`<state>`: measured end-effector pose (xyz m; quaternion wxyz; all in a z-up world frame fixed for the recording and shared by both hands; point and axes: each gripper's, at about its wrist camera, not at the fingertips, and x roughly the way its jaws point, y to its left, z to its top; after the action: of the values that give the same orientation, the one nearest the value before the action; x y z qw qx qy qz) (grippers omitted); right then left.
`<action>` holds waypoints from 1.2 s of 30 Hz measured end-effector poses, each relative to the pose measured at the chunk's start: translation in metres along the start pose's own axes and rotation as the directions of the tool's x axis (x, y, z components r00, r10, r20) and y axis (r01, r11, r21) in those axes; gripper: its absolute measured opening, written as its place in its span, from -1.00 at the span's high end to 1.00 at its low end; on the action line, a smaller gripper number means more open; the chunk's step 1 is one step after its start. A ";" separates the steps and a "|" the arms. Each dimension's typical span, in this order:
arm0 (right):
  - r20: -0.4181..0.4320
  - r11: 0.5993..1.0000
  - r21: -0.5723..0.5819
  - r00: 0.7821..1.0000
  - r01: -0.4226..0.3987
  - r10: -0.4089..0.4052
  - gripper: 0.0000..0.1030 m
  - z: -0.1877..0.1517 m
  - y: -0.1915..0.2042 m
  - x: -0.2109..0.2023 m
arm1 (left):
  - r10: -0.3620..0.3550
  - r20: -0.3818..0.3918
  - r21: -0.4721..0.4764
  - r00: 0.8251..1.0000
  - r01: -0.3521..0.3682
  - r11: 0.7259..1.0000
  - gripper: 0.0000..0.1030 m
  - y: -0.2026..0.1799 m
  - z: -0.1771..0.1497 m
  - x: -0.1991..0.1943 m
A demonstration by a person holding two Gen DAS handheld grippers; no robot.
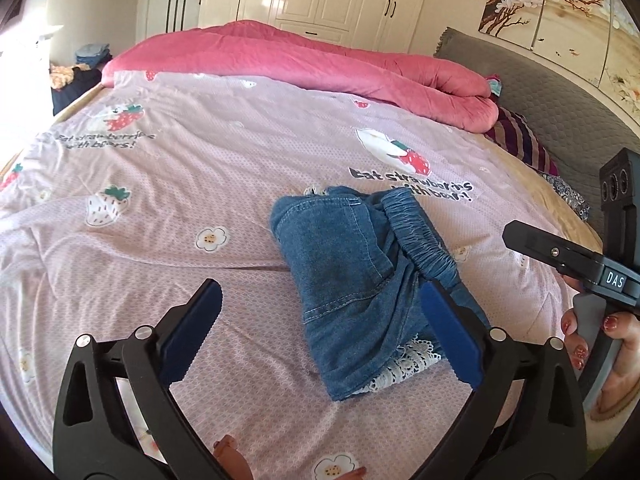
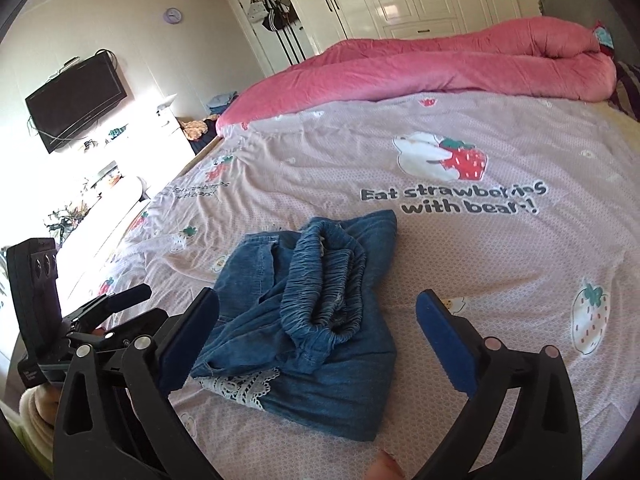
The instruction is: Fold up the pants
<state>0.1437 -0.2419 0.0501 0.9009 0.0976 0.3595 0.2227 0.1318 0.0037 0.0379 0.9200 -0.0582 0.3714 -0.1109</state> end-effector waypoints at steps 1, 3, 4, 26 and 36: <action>0.011 1.000 -0.004 1.000 0.003 -0.003 -0.91 0.000 0.001 -0.003 | 0.004 0.004 0.001 1.000 -0.004 1.000 -0.81 0.000 0.000 -0.002; 0.027 1.000 -0.013 1.000 0.004 -0.004 -0.91 0.000 0.003 -0.008 | 0.014 0.012 0.004 1.000 -0.014 1.000 -0.81 -0.002 0.001 -0.006; 0.035 1.000 -0.022 0.999 0.006 -0.005 -0.91 -0.001 0.005 -0.011 | 0.016 0.015 0.004 1.000 -0.017 1.000 -0.81 -0.002 0.000 -0.008; 0.089 0.993 -0.103 0.995 0.059 -0.050 -0.91 -0.041 0.025 -0.050 | 0.070 0.041 -0.015 0.997 -0.069 0.997 -0.81 -0.016 -0.048 -0.039; 0.073 0.991 -0.114 0.995 0.075 -0.067 -0.91 -0.073 0.028 -0.054 | 0.087 0.042 -0.035 0.995 -0.086 0.996 -0.81 -0.019 -0.079 -0.042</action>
<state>0.0493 -0.2410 0.0394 0.9242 0.0395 0.3180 0.2077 0.0443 -0.0067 0.0134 0.9307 -0.0594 0.3553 -0.0635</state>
